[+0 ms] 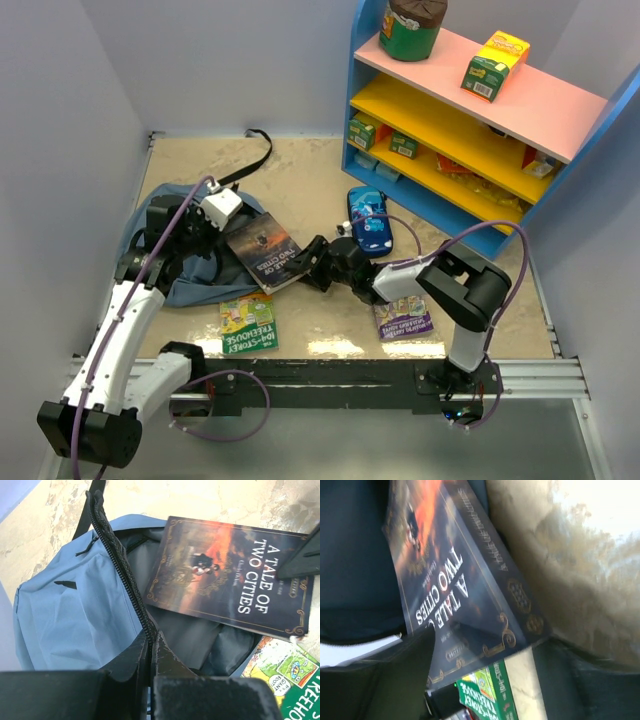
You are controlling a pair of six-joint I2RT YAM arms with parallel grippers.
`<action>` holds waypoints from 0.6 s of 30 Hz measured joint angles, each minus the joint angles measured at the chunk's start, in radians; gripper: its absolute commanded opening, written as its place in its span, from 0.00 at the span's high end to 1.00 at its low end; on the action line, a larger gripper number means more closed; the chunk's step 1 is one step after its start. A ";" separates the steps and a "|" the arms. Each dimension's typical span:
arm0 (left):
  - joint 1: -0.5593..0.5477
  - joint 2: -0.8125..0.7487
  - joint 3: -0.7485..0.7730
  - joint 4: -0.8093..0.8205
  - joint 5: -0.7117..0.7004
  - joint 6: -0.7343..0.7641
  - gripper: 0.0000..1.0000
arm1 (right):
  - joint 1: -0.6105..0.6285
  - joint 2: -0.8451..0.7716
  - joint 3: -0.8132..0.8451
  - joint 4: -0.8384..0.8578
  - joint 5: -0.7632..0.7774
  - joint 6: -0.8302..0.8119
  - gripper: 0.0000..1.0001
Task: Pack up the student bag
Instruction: Place the book in the student bag.
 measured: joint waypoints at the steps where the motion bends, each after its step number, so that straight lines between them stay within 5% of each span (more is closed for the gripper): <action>1: 0.000 0.000 0.000 0.000 0.002 0.000 1.00 | -0.003 0.010 0.005 0.011 0.002 0.003 0.54; 3: 0.000 0.002 0.000 0.000 0.007 0.001 1.00 | -0.009 0.033 0.014 0.022 0.008 0.011 0.79; 6: 0.000 0.010 0.000 0.000 0.018 0.010 1.00 | -0.016 0.042 0.026 0.050 0.010 0.019 0.98; 18: 0.000 0.116 0.024 0.018 0.080 0.040 1.00 | -0.027 -0.040 0.085 -0.025 -0.011 -0.149 1.00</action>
